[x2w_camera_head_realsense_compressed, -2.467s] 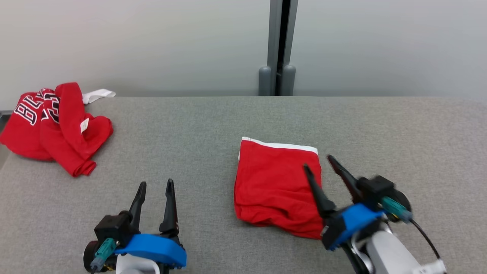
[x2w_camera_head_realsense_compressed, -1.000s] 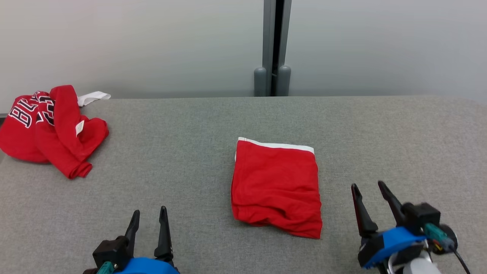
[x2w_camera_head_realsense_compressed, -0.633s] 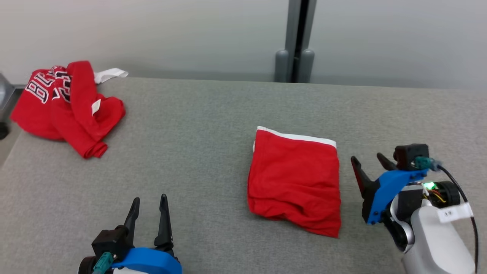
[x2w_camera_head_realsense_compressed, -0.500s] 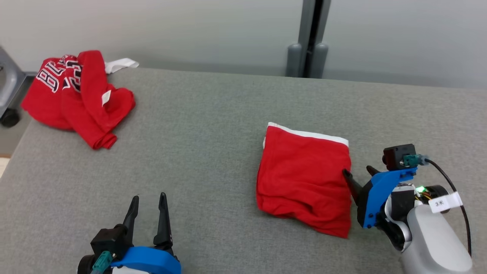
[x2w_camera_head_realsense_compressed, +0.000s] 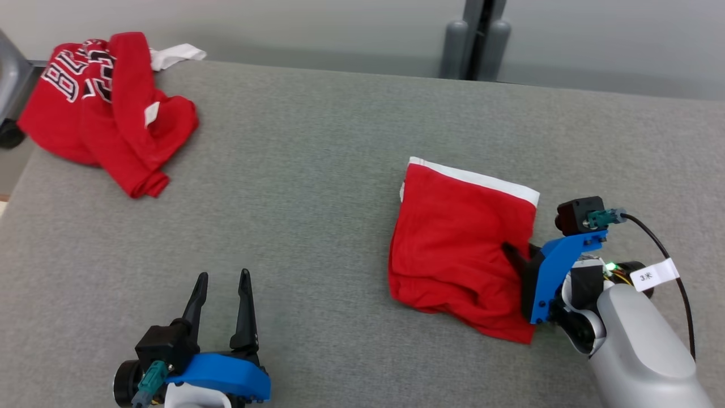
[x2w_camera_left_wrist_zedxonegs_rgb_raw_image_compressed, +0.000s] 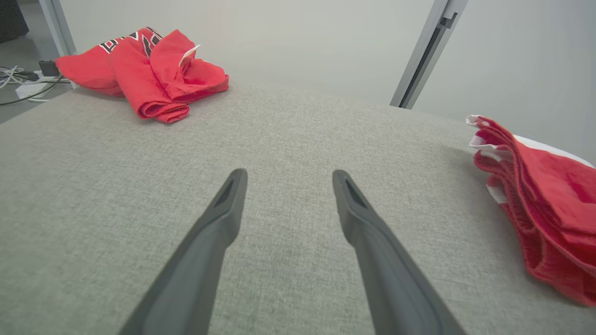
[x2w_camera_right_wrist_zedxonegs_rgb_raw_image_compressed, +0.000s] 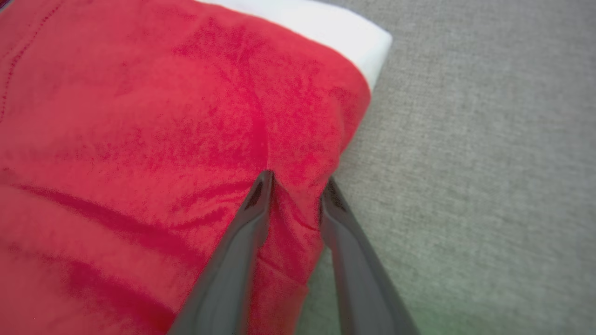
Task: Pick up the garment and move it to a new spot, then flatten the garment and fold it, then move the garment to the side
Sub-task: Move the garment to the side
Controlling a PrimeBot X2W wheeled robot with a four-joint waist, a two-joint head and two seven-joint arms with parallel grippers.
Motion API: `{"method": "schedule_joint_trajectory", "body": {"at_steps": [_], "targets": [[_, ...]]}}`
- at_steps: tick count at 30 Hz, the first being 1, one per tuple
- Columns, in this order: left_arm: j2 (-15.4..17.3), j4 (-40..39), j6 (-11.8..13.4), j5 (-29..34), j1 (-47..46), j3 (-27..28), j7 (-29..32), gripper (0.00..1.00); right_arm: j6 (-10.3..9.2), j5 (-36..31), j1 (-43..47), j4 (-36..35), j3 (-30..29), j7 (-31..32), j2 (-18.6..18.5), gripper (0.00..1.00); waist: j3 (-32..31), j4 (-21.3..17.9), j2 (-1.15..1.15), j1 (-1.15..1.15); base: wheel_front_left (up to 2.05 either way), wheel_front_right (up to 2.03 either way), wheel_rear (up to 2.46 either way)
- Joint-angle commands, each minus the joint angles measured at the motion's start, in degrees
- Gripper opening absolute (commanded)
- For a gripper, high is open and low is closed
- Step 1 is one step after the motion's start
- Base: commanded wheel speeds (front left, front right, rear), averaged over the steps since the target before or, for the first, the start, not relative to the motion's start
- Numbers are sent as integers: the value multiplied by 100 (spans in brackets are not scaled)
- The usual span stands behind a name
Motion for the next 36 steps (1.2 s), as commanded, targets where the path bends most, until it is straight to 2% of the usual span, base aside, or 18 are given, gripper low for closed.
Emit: {"method": "schedule_joint_trajectory", "body": {"at_steps": [1,5,10,17,21,24,28,36], "targets": [[5,-41,-22,35,-106,-26,-16,100,0,32,-61,27,63,-62,-42,0,9,-76,0,-1,0,0,0],[34,-184,-31,97,-138,-47,-15,100,-4,107,-218,-114,268,-345,-212,0,86,-443,0,-1,0,0,0],[113,-401,-29,173,-191,-81,-11,100,0,191,-346,-374,456,-539,-453,0,227,-1166,0,-1,0,0,0],[244,-747,-69,289,-342,-249,185,100,0,274,-297,-666,244,-673,-808,0,527,-2235,0,-1,0,0,0],[330,-960,-91,357,-423,-353,369,100,0,237,-169,-767,38,-738,-912,0,693,-2638,0,-1,0,0,0],[376,-1092,-95,390,-470,-414,488,100,0,236,-176,-769,-85,-740,-947,0,795,-2770,0,-1,0,0,0],[447,-1234,-105,403,-498,-438,592,100,0,188,-372,-675,-262,-692,-1016,0,918,-2739,0,-1,0,0,0],[569,-1439,-34,427,-523,-429,727,100,0,-62,-970,-192,-860,-541,-1500,0,1232,-2156,0,-1,0,0,0]]}}
